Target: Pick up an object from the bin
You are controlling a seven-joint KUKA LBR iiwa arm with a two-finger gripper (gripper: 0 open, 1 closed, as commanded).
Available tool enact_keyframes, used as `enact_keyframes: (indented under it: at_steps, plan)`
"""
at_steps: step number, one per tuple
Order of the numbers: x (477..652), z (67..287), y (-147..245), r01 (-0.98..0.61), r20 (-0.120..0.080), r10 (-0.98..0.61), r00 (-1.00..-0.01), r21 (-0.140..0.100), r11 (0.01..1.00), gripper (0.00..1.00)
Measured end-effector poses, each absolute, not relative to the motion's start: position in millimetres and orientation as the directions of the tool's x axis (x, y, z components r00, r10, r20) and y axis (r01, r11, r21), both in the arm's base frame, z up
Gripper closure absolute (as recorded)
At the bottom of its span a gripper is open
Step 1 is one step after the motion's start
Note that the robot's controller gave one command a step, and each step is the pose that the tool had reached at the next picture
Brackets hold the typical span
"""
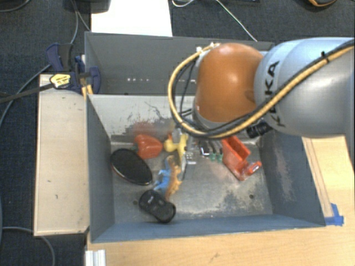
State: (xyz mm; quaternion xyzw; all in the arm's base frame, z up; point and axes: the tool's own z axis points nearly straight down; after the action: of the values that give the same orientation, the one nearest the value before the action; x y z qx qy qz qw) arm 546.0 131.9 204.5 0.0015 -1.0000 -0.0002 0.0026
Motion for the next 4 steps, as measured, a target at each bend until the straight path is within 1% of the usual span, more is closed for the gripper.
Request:
enact_keyframes:
  at_steps: [1,2,3,4]
  plan:
    - [547.8,209,131,0.002,-0.003,0.002,-1.0,0.001,1.0,0.0]
    - [561.4,110,125,-0.134,-0.002,-0.134,-0.991,0.001,0.991,0.0]
    - [547.0,90,134,-0.269,-0.005,-0.269,-0.963,0.001,0.963,1.0]
    - [547.6,90,134,-0.263,-0.006,-0.263,-0.965,0.001,0.965,1.0]
